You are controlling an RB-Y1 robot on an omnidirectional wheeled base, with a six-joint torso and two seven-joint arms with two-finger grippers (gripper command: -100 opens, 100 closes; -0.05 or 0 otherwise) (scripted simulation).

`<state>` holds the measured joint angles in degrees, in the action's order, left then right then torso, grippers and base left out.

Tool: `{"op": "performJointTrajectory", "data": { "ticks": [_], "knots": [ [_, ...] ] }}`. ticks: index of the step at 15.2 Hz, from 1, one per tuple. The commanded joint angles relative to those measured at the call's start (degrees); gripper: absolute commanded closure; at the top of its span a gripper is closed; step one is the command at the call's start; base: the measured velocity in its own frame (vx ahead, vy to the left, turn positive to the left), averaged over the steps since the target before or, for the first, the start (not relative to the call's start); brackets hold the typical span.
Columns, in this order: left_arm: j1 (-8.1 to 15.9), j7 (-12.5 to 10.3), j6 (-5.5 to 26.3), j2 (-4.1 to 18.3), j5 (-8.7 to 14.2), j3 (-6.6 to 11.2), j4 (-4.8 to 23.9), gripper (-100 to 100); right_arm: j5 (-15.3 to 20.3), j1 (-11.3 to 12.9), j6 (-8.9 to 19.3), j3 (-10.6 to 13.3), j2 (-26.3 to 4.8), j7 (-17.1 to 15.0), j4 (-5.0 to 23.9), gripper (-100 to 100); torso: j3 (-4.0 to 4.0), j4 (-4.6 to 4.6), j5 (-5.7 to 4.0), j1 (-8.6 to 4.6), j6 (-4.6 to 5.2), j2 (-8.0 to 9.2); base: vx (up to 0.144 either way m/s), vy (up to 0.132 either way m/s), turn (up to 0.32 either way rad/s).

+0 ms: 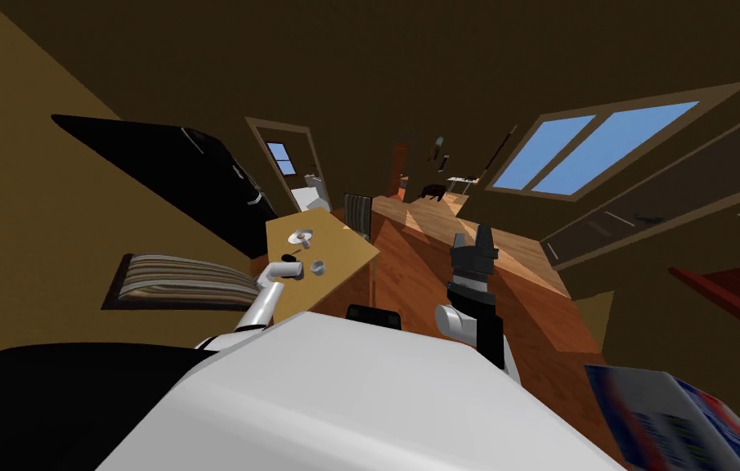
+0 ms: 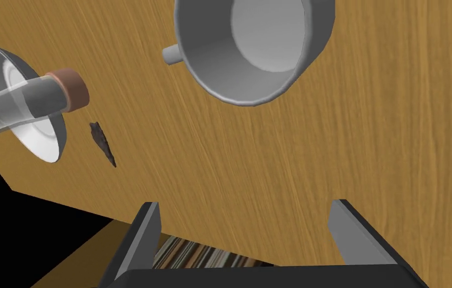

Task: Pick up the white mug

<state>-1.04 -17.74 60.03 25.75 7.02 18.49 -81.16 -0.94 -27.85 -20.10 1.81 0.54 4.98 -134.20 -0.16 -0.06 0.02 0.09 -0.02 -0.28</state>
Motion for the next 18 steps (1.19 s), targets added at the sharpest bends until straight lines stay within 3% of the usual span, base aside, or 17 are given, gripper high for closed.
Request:
{"op": "performJointTrajectory", "data": {
  "ticks": [1,5,6,7,10,18],
  "knots": [
    [1.06,-0.56,2.86,0.35,0.25,0.88,2.86,-100,0.0,0.0,0.0,0.0,0.0,0.0,0.0,0,0.0,0.0,0.0,0.0,0.0,0.0,0.035,0.0,-0.187],
    [1.82,-1.1,5.78,0.47,0.29,1.55,5.53,-100,0.0,0.0,0.0,0.0,0.0,0.0,0.0,0,-0.04,-0.01,0.0,0.01,0.03,-0.08,0.042,0.008,-0.19],
    [2.54,-1.6,7.96,0.55,0.33,2.18,7.64,-100,0.0,0.0,0.0,0.0,0.0,0.0,0.0,0,-0.03,-0.01,0.0,0.01,0.0,-0.05,0.037,0.009,-0.135],
    [2.54,-1.6,8.12,0.55,0.33,2.18,7.7,-100,0.0,0.0,0.0,0.0,0.0,0.0,0.0,0,-0.03,-0.01,0.01,0.01,0.02,-0.05,0.036,0.007,-0.169],
    [3.8,-2.45,11.92,0.64,0.37,3.3,11.65,-100,0.0,0.0,0.0,0.0,0.0,0.0,0.0,0,-0.04,-0.01,0.0,-0.01,0.04,-0.08,0.047,0.009,-0.236],
    [5.74,-3.66,18.52,0.54,0.39,5.09,18.3,-100,0.0,0.0,0.0,0.0,0.0,0.0,0.0,0,-0.08,-0.03,0.01,0.01,0.01,-0.14,0.051,0.014,-0.161]
  ]
}}
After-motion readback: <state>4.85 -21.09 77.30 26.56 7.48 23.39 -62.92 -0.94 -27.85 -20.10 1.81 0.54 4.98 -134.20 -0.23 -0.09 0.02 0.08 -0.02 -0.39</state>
